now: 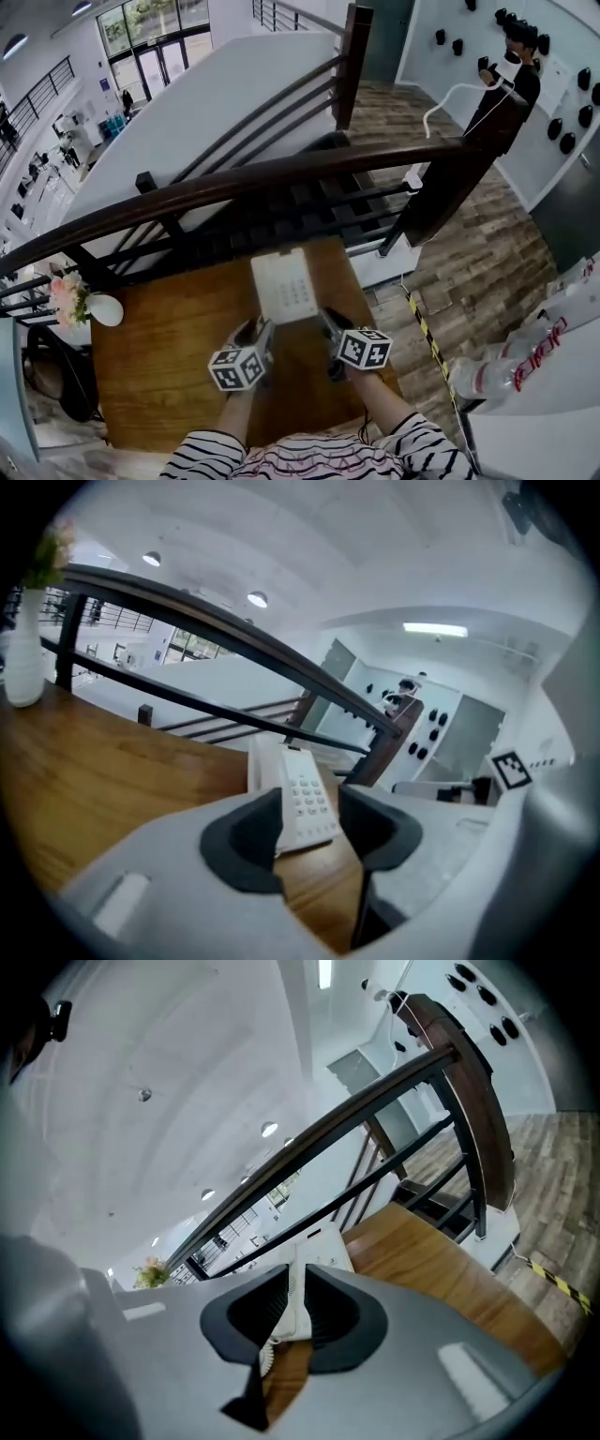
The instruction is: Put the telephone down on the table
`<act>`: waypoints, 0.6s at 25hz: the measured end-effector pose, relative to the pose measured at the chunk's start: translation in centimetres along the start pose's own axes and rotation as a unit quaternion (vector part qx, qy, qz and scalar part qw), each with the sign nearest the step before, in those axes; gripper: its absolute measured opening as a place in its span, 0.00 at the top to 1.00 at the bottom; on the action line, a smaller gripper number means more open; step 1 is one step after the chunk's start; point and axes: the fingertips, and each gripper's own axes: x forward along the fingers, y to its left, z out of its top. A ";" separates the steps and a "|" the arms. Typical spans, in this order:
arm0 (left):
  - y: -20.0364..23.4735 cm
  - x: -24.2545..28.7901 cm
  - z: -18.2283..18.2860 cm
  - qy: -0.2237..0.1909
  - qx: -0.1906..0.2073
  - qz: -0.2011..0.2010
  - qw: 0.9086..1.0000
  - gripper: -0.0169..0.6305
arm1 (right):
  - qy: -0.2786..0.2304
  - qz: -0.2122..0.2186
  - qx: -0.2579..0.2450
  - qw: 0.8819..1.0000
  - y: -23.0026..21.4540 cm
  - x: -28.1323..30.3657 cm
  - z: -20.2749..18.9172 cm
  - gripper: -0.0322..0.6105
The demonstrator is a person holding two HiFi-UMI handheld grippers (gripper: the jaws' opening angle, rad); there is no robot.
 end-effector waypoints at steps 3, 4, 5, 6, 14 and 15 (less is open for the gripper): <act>-1.8 -2.5 -1.5 -0.007 0.009 -0.001 1.000 0.73 | -0.006 -0.001 -0.017 1.000 0.8 -3.4 -1.3 0.95; -2.5 -3.3 -2.0 -0.009 0.012 -0.001 1.000 0.75 | -0.007 0.001 -0.020 1.000 1.1 -4.5 -1.8 0.95; -3.2 -4.1 -2.4 -0.011 0.014 -0.001 1.000 0.77 | -0.007 0.004 -0.023 1.000 1.4 -5.6 -2.2 0.95; -3.9 -4.9 -2.8 -0.013 0.016 -0.001 1.000 0.79 | -0.007 0.006 -0.025 1.000 1.7 -6.6 -2.6 0.95; -9.0 -12.1 -6.9 -0.035 0.027 0.002 0.999 0.97 | -0.003 0.025 -0.045 0.999 3.9 -14.6 -6.7 0.95; -9.4 -13.0 -7.5 -0.038 0.028 0.003 0.999 0.97 | -0.003 0.027 -0.048 0.998 4.2 -15.6 -7.3 0.95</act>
